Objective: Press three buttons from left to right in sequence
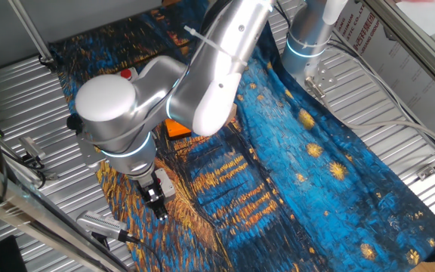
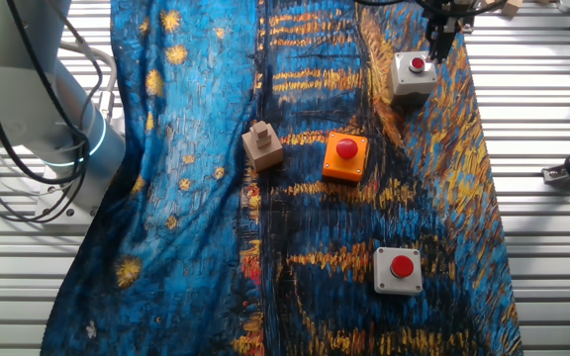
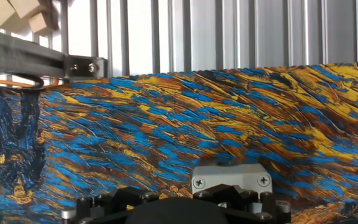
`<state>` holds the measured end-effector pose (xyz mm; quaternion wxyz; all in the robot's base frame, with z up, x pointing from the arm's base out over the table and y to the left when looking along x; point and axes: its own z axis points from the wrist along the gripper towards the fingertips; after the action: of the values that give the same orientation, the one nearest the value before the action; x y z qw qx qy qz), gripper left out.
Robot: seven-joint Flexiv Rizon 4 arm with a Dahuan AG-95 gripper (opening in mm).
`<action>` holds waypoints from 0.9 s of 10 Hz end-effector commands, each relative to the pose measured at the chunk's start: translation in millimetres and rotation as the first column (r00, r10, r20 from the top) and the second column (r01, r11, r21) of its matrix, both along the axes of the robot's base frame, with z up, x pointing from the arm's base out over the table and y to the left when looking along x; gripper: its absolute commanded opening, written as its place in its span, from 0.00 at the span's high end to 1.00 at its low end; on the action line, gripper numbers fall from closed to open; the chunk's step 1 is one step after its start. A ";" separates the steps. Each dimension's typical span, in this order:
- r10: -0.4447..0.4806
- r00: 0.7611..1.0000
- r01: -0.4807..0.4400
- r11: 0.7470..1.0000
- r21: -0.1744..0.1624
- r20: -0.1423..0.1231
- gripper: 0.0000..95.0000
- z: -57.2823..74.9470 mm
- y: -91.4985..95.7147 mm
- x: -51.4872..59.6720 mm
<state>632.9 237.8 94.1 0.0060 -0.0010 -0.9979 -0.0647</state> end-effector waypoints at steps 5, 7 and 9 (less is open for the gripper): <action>0.004 1.000 -0.004 1.000 -0.003 -0.006 0.00 -1.1 -0.3 -0.3; 0.010 1.000 -0.010 1.000 -0.003 -0.007 0.00 2.4 -6.5 -6.1; 0.011 1.000 -0.011 1.000 -0.003 -0.010 0.00 4.1 -9.8 -9.5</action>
<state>621.7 226.8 98.9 0.0101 0.0036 -0.9979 -0.0632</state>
